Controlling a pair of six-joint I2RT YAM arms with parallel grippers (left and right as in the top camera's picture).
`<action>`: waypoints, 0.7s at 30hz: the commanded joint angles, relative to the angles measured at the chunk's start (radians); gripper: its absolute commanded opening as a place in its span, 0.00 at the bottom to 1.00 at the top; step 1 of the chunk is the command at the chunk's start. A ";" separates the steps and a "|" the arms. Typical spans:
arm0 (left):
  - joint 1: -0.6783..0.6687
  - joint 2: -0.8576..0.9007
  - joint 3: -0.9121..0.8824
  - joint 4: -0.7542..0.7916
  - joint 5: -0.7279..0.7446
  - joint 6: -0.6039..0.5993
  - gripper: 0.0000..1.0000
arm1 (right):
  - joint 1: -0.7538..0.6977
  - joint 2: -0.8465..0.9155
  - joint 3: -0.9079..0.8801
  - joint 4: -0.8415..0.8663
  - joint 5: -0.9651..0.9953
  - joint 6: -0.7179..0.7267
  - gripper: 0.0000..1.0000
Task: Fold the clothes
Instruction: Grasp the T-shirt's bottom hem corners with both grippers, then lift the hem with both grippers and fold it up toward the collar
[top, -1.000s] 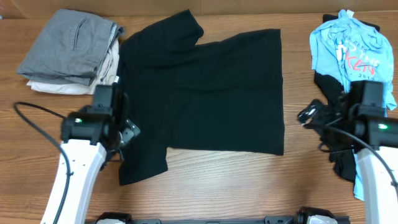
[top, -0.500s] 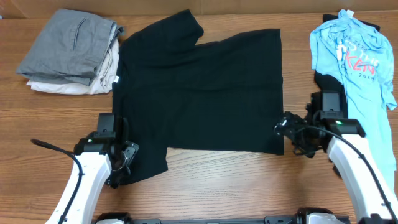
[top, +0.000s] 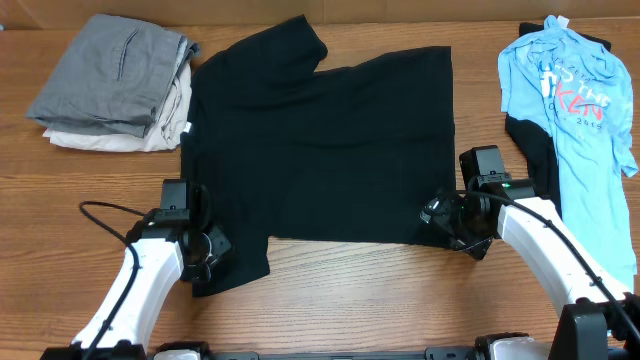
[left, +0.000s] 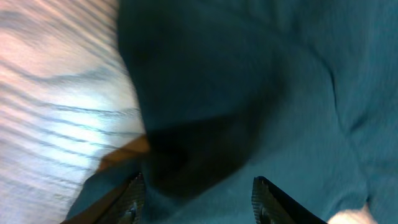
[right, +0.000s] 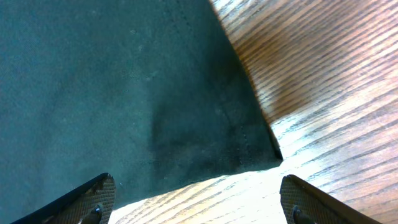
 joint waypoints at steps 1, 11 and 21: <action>0.003 0.044 -0.011 -0.015 0.083 0.143 0.59 | 0.006 0.008 -0.004 -0.005 0.018 0.027 0.88; -0.095 0.132 -0.011 -0.052 0.078 0.161 0.54 | 0.006 0.008 -0.052 0.073 0.018 0.027 0.88; -0.172 0.145 -0.011 -0.032 0.052 0.157 0.04 | 0.006 0.008 -0.126 0.129 0.018 0.027 0.88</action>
